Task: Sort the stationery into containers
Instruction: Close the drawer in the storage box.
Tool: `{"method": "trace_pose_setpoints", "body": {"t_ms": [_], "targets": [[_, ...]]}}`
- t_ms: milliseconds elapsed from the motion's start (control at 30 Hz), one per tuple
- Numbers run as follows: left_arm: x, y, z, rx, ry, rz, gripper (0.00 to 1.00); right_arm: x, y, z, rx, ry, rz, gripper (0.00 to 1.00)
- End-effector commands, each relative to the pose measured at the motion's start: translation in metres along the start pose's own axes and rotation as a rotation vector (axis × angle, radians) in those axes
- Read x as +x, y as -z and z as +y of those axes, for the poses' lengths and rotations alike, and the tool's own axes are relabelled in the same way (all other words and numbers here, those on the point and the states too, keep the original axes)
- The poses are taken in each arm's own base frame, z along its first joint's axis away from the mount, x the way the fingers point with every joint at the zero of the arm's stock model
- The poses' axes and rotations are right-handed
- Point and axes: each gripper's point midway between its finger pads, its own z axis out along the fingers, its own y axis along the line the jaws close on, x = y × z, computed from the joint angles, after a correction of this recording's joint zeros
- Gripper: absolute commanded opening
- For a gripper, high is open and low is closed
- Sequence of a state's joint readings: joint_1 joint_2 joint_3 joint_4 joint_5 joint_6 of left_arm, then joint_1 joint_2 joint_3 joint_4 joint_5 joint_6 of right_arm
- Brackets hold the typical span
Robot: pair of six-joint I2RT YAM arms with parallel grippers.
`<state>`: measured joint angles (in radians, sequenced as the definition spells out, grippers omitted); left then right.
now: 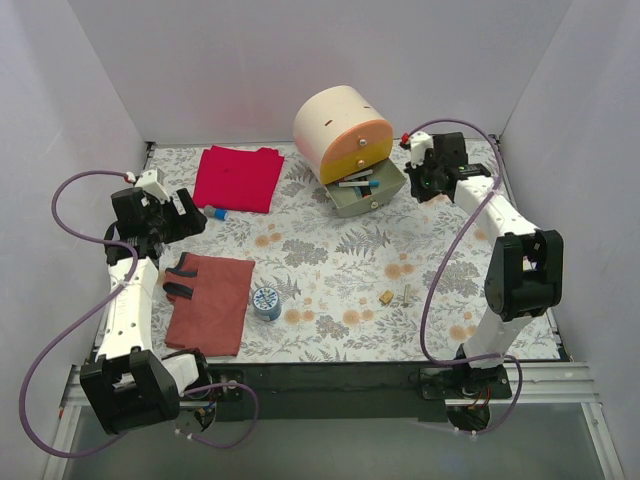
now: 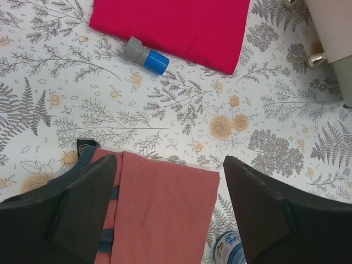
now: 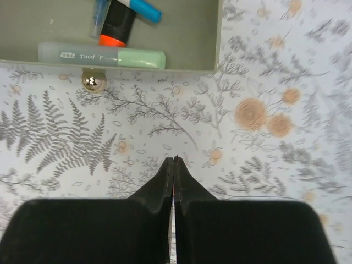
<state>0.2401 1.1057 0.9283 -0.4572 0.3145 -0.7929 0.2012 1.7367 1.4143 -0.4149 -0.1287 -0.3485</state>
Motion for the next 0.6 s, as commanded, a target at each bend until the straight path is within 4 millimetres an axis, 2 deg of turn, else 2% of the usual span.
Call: {"method": "trace_pose_setpoints", "body": {"t_ms": [0,67,200,433,467,533,567], "targets": [[0.003,0.003,-0.002,0.016,0.001,0.011,0.78,0.017,-0.001,0.026,-0.307,-0.384,-0.044,0.01],[0.011,0.002,-0.001,0.011,0.002,0.042,0.78,0.02,-0.006,0.028,-0.37,-0.461,-0.052,0.01],[0.021,-0.002,0.005,-0.006,0.003,0.087,0.78,0.008,-0.01,0.038,-0.46,-0.52,-0.073,0.01],[0.029,-0.012,0.019,-0.048,-0.025,0.107,0.78,-0.021,-0.034,0.032,-0.513,-0.601,-0.112,0.01],[0.03,-0.012,0.022,-0.065,-0.03,0.111,0.78,-0.02,-0.042,0.033,-0.52,-0.633,-0.097,0.01],[0.031,-0.013,0.025,-0.073,-0.042,0.118,0.78,-0.033,-0.045,0.03,-0.522,-0.628,-0.123,0.01],[0.03,-0.013,0.025,-0.075,-0.046,0.12,0.78,-0.033,-0.052,0.031,-0.525,-0.637,-0.116,0.01]]}}
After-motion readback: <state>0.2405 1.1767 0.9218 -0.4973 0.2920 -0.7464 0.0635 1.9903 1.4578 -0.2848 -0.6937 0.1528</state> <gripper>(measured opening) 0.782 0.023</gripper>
